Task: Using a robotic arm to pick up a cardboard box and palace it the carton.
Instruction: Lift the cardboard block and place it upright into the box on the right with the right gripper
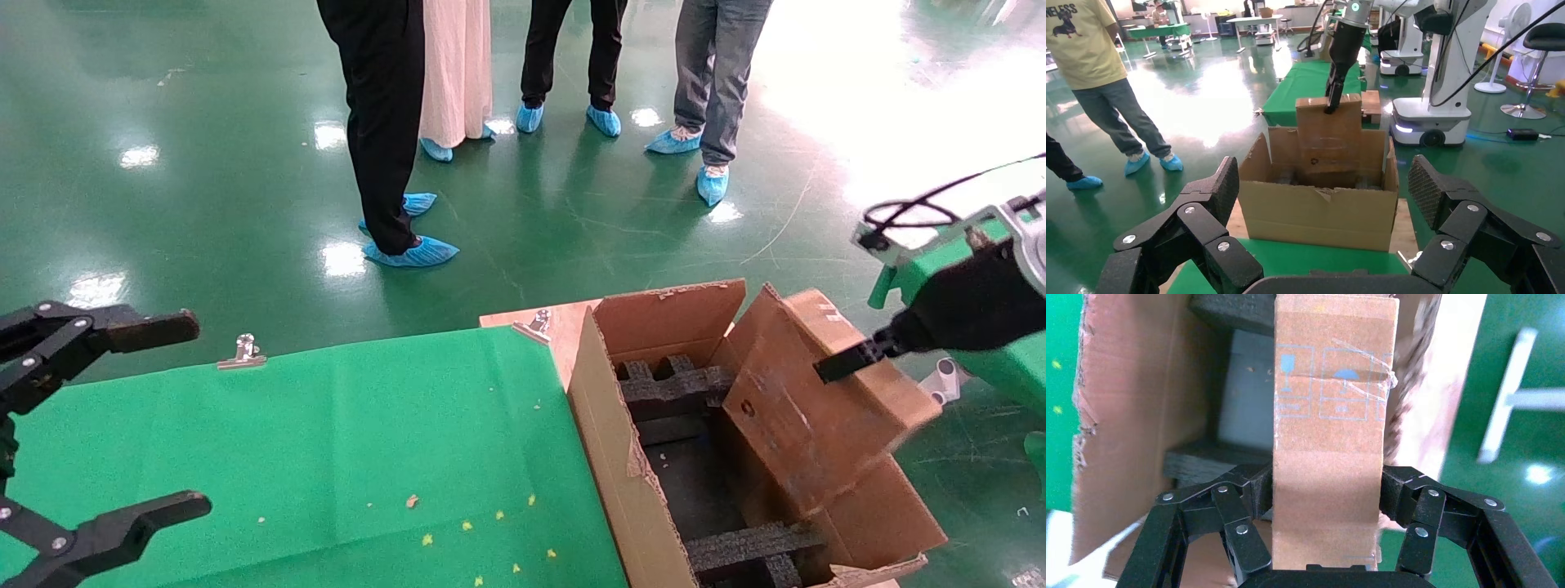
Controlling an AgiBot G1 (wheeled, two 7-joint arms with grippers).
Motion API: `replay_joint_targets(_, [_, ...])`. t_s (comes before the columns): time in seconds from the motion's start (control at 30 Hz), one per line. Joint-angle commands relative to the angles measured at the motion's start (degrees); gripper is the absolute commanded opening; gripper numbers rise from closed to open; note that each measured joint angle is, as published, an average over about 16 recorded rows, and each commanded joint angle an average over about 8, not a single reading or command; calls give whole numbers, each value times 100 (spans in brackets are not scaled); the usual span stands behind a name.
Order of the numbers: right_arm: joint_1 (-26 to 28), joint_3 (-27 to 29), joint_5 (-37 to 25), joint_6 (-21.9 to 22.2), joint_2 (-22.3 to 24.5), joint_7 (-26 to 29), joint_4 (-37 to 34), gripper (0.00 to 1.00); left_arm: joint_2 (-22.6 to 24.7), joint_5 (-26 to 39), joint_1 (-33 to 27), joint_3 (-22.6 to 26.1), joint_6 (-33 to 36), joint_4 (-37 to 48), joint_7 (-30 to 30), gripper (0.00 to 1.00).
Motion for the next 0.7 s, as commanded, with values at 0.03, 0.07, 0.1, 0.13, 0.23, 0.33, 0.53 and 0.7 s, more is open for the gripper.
replay_joint_targets(0.03, [-36,-47,-32,93,69,503,111,0,0,0,0,0,0,0,0,100])
replay_joint_targets(0.07, [-53,-56,-17,118,112,649,145,0,0,0,0,0,0,0,0,100])
replay_joint_targets(0.1, [-68,-61,1,138,150,765,172,0,0,0,0,0,0,0,0,100])
replay_joint_targets(0.13, [-79,-64,14,153,178,839,193,0,0,-1,0,0,-1,0,0,100])
replay_joint_targets(0.23, [-101,-68,40,185,233,958,222,0,-1,-1,1,0,-1,1,0,100])
replay_joint_targets(0.33, [-102,-64,47,188,234,933,222,0,-1,-2,1,0,-1,1,1,100])
replay_joint_targets(0.53, [-175,-82,52,256,177,1039,177,0,-1,-2,1,1,-2,2,1,100])
replay_joint_targets(0.7, [-375,-151,0,486,67,1407,151,0,-1,-2,0,1,-1,2,1,100])
